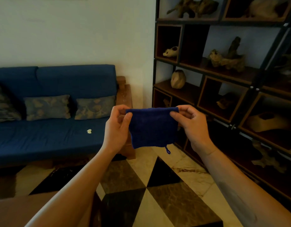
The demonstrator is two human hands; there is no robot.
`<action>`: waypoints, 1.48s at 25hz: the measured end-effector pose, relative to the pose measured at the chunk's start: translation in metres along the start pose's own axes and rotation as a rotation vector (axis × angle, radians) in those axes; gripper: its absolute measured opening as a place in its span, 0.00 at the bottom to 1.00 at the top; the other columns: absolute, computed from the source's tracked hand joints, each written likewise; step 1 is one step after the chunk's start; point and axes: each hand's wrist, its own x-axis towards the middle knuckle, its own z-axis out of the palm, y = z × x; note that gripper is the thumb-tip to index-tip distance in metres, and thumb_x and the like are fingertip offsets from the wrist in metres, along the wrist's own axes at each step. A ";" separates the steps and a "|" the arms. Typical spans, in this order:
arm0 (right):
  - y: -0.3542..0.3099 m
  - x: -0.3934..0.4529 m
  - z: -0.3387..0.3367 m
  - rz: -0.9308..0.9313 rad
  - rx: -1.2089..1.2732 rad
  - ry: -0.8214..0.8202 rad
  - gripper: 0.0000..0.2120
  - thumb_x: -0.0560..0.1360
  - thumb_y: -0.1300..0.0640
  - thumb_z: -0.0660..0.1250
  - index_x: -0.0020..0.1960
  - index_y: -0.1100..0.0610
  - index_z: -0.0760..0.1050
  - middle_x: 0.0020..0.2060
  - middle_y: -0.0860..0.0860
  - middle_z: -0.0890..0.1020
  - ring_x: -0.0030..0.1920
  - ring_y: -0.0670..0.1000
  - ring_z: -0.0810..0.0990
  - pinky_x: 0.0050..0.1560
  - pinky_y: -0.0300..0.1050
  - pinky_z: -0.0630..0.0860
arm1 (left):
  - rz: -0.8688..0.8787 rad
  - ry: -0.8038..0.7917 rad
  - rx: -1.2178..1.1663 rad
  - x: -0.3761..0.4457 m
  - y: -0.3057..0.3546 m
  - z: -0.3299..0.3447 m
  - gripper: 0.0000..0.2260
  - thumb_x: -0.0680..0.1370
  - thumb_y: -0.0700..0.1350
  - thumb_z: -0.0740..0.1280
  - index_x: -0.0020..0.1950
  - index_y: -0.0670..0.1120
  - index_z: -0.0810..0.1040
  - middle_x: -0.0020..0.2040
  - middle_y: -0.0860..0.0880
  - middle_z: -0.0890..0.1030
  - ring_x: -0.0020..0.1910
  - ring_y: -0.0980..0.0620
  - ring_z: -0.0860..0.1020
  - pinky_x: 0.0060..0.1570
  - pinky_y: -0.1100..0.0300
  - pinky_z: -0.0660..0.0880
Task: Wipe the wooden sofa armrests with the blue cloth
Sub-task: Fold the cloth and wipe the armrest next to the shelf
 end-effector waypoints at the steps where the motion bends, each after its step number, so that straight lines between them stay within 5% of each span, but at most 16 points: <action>1: 0.004 0.018 -0.003 0.013 0.010 -0.014 0.05 0.75 0.62 0.72 0.48 0.53 0.80 0.40 0.49 0.85 0.39 0.42 0.83 0.35 0.33 0.76 | -0.008 0.020 0.012 0.013 -0.003 0.008 0.07 0.83 0.42 0.62 0.60 0.50 0.72 0.48 0.56 0.80 0.45 0.59 0.81 0.40 0.66 0.76; 5: 0.014 0.080 0.000 0.032 0.020 -0.090 0.04 0.75 0.62 0.72 0.49 0.55 0.80 0.40 0.50 0.84 0.37 0.41 0.83 0.32 0.32 0.74 | -0.012 0.069 0.005 0.050 -0.017 0.025 0.07 0.83 0.42 0.62 0.57 0.53 0.72 0.48 0.56 0.80 0.46 0.58 0.81 0.41 0.64 0.77; 14: 0.067 0.182 0.079 0.049 0.033 -0.256 0.05 0.74 0.62 0.72 0.49 0.56 0.80 0.45 0.54 0.86 0.44 0.48 0.85 0.43 0.38 0.80 | -0.026 0.191 0.134 0.122 -0.077 -0.012 0.07 0.83 0.43 0.62 0.58 0.53 0.71 0.50 0.54 0.79 0.47 0.55 0.81 0.42 0.62 0.78; 23: 0.106 0.289 0.192 0.043 -0.007 -0.237 0.09 0.75 0.63 0.72 0.54 0.64 0.79 0.49 0.59 0.85 0.48 0.52 0.84 0.48 0.42 0.82 | -0.036 0.198 0.082 0.244 -0.156 -0.074 0.09 0.83 0.42 0.63 0.55 0.57 0.72 0.49 0.54 0.80 0.45 0.57 0.81 0.40 0.64 0.77; 28: 0.126 0.340 0.238 0.024 -0.046 -0.221 0.05 0.74 0.61 0.73 0.49 0.55 0.81 0.47 0.58 0.85 0.49 0.54 0.84 0.51 0.48 0.82 | -0.056 0.190 0.070 0.309 -0.197 -0.096 0.10 0.83 0.41 0.63 0.53 0.58 0.72 0.48 0.56 0.80 0.43 0.59 0.80 0.41 0.65 0.78; 37: 0.173 0.455 0.267 0.045 -0.006 -0.197 0.05 0.75 0.62 0.72 0.47 0.54 0.80 0.41 0.49 0.85 0.42 0.46 0.85 0.41 0.40 0.81 | -0.086 0.142 0.080 0.426 -0.274 -0.072 0.06 0.83 0.42 0.62 0.58 0.51 0.73 0.48 0.53 0.80 0.44 0.53 0.80 0.42 0.58 0.79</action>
